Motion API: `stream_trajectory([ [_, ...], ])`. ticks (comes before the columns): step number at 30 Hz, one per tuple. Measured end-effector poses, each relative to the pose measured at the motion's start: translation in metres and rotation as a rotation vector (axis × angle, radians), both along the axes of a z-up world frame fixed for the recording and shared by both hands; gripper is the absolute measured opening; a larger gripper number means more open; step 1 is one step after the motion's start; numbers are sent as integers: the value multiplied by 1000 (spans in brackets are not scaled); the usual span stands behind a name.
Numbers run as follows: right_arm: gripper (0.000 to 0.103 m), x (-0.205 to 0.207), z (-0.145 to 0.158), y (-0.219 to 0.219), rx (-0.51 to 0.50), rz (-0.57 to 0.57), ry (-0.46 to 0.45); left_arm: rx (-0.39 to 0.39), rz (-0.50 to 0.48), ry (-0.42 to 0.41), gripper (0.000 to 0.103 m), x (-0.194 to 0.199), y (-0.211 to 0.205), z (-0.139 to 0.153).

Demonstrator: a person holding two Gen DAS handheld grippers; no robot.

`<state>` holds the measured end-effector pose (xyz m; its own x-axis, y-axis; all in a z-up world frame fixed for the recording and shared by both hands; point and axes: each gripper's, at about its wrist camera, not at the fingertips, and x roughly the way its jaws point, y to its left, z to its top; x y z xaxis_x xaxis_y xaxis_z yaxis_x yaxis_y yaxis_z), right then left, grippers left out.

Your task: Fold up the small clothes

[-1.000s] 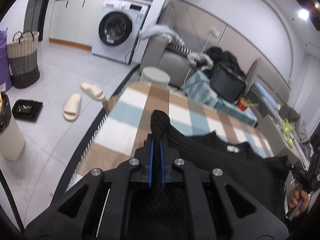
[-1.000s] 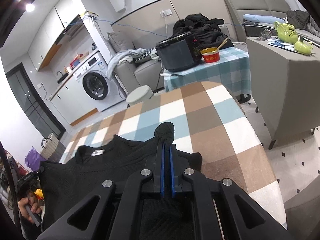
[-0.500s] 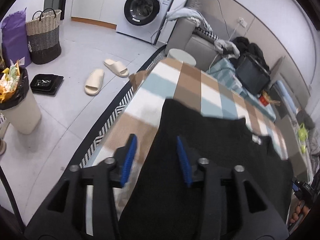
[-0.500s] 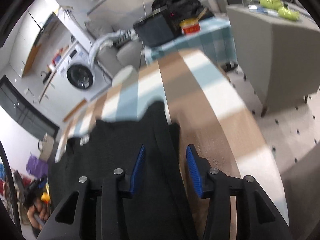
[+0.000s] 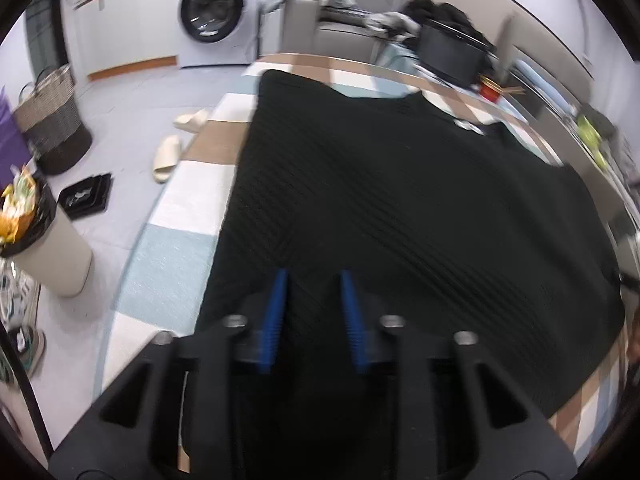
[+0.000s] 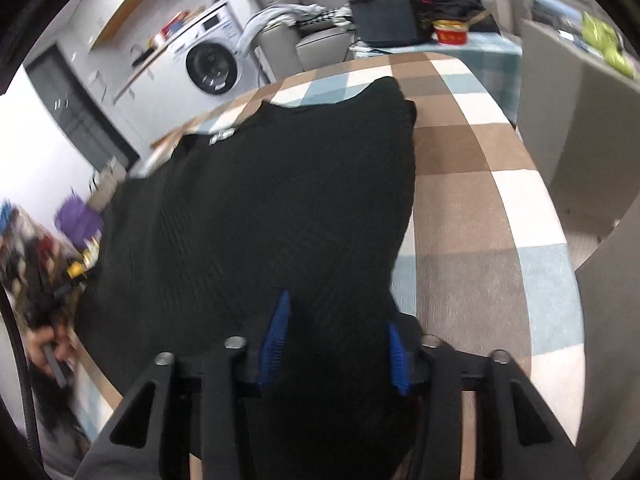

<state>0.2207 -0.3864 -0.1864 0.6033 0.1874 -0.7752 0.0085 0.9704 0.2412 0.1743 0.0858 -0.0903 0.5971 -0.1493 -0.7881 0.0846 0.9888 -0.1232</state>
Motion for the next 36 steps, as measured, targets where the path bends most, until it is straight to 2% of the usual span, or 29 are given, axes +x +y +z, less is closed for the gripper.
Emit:
stream_trajectory([
  [1, 28, -3, 0, 1, -8, 1, 1, 13, -1, -6, 23, -6, -3, 0],
  [4, 24, -12, -1, 1, -14, 6, 17, 14, -3, -7, 22, -24, -4, 2],
  [10, 24, -42, -1, 5, -41, 29, 42, 4, -24, 5, 23, -69, 2, 6],
  [13, 29, -47, 2, 1, -23, 21, 57, -5, -8, 11, 35, -86, 11, 9],
  [14, 31, -47, 2, -1, -24, 14, 60, -3, 4, 14, 47, -89, 13, 9],
  [15, 31, -48, 4, -3, -22, 7, 65, -3, 20, 20, 52, -92, 17, 9],
  [19, 31, -62, 12, -8, -36, -26, 48, -39, 37, 11, 52, -100, 32, 13],
  [21, 35, -61, 18, -11, -40, -56, 52, -49, 60, 8, 52, -101, 40, 18],
  [24, 39, -70, 39, -13, -50, -89, 26, -84, 85, 15, 52, -91, 46, 31],
  [28, 42, -89, 79, -10, -103, -91, -60, -107, 76, -55, 52, -90, 48, 59],
  [30, 45, -96, 101, -6, -114, -80, -102, -111, 74, -89, 56, -91, 49, 72],
  [36, 48, -112, 150, 20, -126, -2, -166, -116, 74, -128, 56, -90, 53, 97],
])
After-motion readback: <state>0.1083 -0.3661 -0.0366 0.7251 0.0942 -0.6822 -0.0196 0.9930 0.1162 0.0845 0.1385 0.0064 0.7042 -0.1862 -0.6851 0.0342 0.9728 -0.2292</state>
